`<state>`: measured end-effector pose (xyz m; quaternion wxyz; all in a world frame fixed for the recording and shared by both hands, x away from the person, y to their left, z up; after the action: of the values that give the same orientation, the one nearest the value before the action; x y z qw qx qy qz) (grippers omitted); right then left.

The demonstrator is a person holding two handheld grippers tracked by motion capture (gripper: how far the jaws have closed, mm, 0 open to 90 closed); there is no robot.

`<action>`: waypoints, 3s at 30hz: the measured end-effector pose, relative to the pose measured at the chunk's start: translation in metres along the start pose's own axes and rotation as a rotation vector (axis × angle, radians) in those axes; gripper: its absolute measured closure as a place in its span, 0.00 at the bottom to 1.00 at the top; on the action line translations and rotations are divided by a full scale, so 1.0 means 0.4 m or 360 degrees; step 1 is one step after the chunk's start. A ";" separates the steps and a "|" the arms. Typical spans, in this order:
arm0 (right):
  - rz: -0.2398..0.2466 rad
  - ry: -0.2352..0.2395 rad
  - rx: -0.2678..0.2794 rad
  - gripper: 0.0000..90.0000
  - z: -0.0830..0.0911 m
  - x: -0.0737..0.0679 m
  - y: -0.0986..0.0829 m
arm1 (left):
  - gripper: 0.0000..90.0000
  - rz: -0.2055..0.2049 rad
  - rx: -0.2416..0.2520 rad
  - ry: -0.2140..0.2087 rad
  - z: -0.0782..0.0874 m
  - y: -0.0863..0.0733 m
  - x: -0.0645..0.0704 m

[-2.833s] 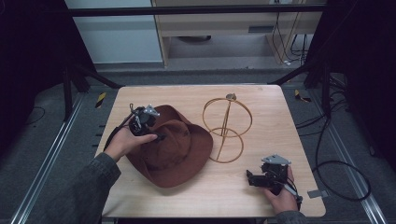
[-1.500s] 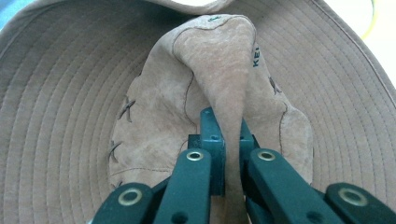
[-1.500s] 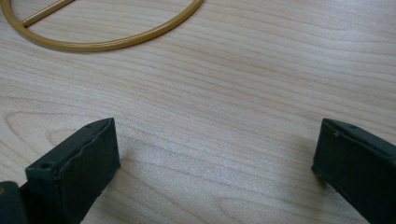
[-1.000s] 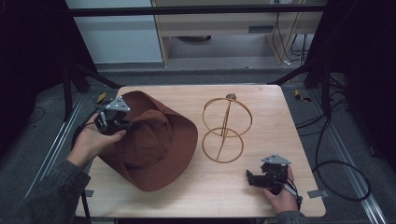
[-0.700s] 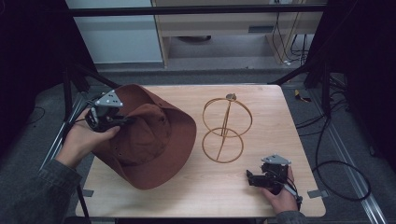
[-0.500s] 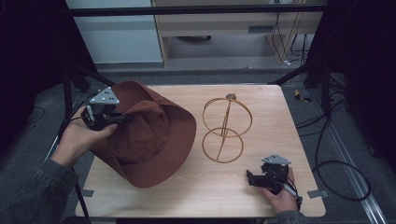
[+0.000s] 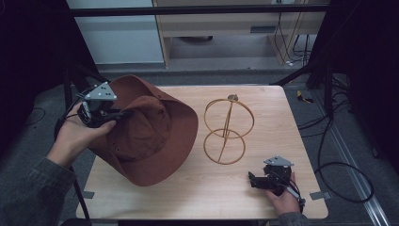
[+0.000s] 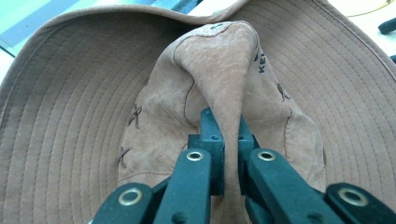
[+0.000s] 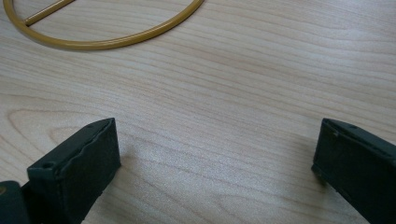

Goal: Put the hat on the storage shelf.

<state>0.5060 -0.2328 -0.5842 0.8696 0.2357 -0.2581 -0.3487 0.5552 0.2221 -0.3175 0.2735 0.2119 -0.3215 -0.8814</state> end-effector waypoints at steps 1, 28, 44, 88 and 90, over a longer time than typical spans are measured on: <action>0.0000 0.0000 0.0000 0.01 0.000 0.000 0.000 | 0.98 -0.0004 -0.0001 0.0003 0.001 0.002 0.000; -0.0001 -0.0003 -0.0004 0.01 0.001 -0.001 -0.001 | 0.98 -0.0079 0.0160 -0.0013 0.095 0.134 0.039; -0.0002 -0.0001 -0.0002 0.01 0.000 -0.001 -0.001 | 0.98 -0.0192 0.0194 -0.0051 0.081 0.262 0.101; 0.0003 0.0007 -0.0001 0.01 0.001 -0.001 -0.001 | 0.98 -0.0392 0.0155 -0.0198 -0.145 0.559 0.275; 0.0004 0.0006 -0.0001 0.01 0.001 -0.001 -0.001 | 0.98 -0.0383 0.0153 -0.0200 -0.161 0.570 0.278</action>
<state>0.5053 -0.2328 -0.5842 0.8706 0.2359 -0.2565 -0.3472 0.5848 -0.0225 -0.2292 0.1346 0.2061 -0.3521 -0.9030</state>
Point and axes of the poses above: each handheld gripper's, and its own axes: z roughly backward along the jaws, y roughly out of its top, x roughly to its right, the point moved 10 cm from there along -z, roughly forward along the jaws, and after that the axes turned 3 degrees about -x, right-handed, at the moved point
